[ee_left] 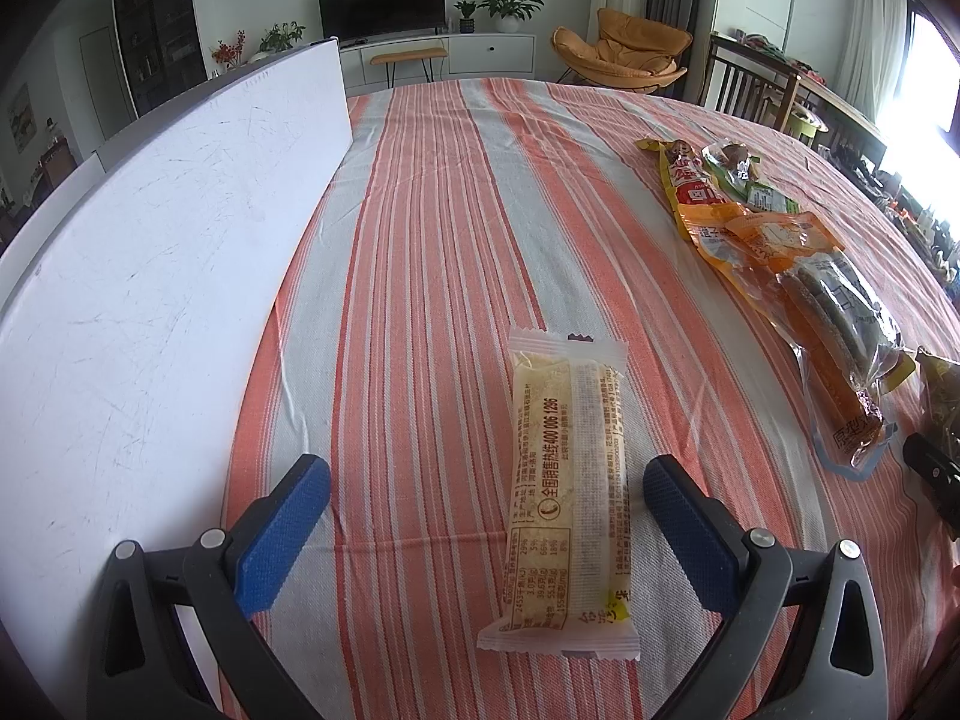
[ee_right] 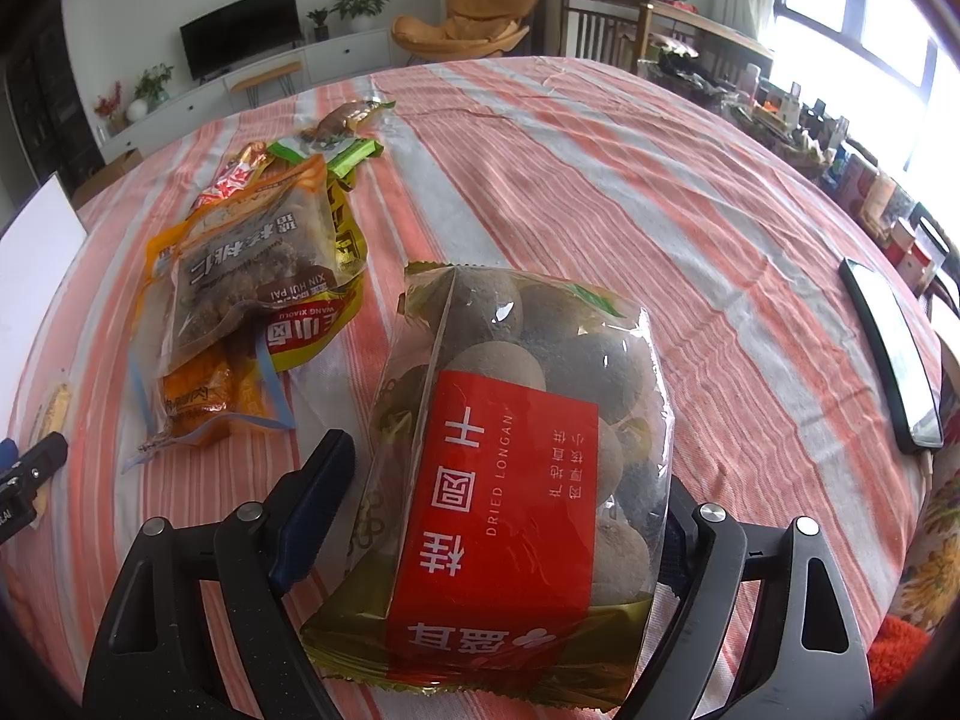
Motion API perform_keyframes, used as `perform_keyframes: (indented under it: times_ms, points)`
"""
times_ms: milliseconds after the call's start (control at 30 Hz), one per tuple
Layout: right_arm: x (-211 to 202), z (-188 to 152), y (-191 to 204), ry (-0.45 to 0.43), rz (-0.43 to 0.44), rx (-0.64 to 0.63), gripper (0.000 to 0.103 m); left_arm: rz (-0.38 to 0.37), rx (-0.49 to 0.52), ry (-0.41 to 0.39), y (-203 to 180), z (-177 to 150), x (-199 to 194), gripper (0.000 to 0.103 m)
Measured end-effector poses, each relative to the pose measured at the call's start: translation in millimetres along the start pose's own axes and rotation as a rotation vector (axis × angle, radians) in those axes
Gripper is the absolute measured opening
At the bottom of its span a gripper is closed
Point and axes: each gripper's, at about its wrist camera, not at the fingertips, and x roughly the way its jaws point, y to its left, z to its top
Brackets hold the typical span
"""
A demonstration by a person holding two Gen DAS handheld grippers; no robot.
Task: Organize snacks
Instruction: 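Grasp the red-labelled dried longan bag with the right tool and lift, then grasp the wrapped bread bar with the left tool while the right tool regrasps the longan bag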
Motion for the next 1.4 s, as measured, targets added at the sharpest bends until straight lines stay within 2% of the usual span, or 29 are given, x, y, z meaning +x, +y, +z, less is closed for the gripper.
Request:
perform_keyframes:
  times_ms: [700, 800, 900, 1000, 1033, 1067, 1133, 1200, 1267, 1333, 1400]
  points:
    - [-0.5, 0.4, -0.4, 0.002, 0.009, 0.005, 0.089, -0.009, 0.009, 0.012, -0.7, 1.8, 0.2, 0.103]
    - [-3.2, 1.9, -5.6, -0.001, 0.043, 0.036, 0.088, -0.044, 0.035, 0.065, -0.7, 3.4, -2.5, 0.103]
    - [-9.2, 4.3, -21.1, 0.000, 0.131, 0.121, 0.087, -0.057, 0.046, 0.105, -2.4, 1.0, -6.4, 0.101]
    - [-20.8, 10.6, -43.2, -0.011, 0.226, 0.221, 0.087, -0.048, 0.066, 0.101, -6.1, -0.9, -10.4, 0.089]
    - [-23.6, 15.0, -49.0, -0.010, 0.245, 0.243, 0.087, -0.043, 0.069, 0.087, -6.5, -1.7, -12.4, 0.075]
    - [-26.4, 21.1, -55.6, -0.003, 0.268, 0.263, 0.087, -0.050, 0.077, 0.069, -7.8, -1.7, -15.4, 0.054]
    - [-30.9, 35.2, -69.3, 0.024, 0.333, 0.312, 0.087, -0.067, 0.109, 0.054, -14.8, -0.1, -18.5, 0.030]
    - [-35.5, 50.0, -75.8, 0.053, 0.348, 0.342, 0.087, -0.082, 0.112, 0.060, -19.7, 0.6, -19.8, 0.030]
    - [-36.2, 58.0, -62.8, 0.088, 0.313, 0.276, 0.087, -0.129, 0.080, 0.063, -20.1, -0.5, -22.2, 0.030]
    - [-23.7, 58.3, -26.6, 0.195, 0.205, 0.098, 0.087, -0.186, 0.039, 0.071, -19.4, -1.8, -28.1, 0.030]
    - [-14.7, 50.2, -5.7, 0.241, 0.115, 0.016, 0.087, -0.235, 0.017, 0.068, -19.3, -1.2, -38.6, 0.030]
